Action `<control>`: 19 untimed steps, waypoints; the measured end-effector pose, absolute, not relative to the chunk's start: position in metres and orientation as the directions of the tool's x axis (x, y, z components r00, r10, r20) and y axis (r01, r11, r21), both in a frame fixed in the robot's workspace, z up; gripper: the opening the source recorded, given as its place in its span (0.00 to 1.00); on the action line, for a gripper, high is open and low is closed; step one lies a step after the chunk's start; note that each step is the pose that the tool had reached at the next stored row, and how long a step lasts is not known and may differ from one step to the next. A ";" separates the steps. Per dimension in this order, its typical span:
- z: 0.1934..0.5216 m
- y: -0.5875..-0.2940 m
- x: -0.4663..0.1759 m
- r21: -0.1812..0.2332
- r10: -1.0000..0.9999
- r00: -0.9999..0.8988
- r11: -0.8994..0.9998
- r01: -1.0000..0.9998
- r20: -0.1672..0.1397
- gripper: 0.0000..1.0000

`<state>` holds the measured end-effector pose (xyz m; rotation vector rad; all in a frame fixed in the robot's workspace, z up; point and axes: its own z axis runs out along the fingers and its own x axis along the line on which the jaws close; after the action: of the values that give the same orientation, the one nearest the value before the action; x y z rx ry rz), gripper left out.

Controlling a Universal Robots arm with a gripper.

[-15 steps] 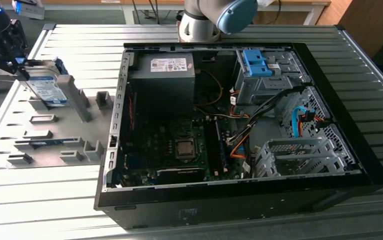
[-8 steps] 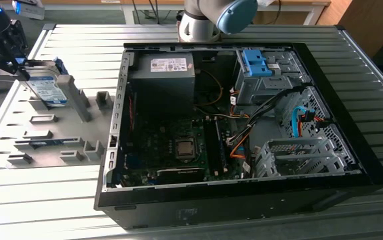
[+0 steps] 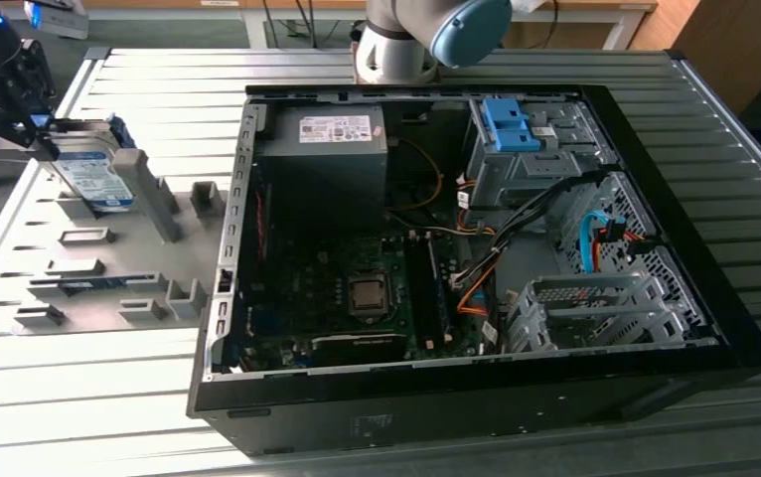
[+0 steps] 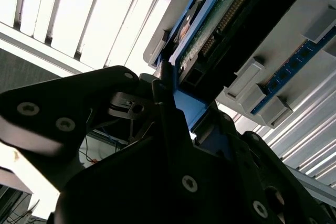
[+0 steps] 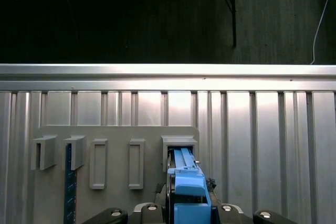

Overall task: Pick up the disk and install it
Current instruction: 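Pick up the disk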

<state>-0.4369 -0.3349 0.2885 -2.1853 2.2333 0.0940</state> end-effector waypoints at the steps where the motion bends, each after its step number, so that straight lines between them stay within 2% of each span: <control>1: 0.290 -0.335 -0.437 0.032 -0.998 -0.023 0.021 -0.999 -0.053 0.36; 13: 0.314 -0.335 -0.437 0.033 -0.998 -0.023 0.021 -0.999 -0.053 0.36; 19: 0.315 -0.335 -0.437 0.033 -0.998 -0.023 0.021 -0.999 -0.053 0.36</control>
<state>-0.4370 -0.3350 0.3148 -2.1857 2.2339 0.0943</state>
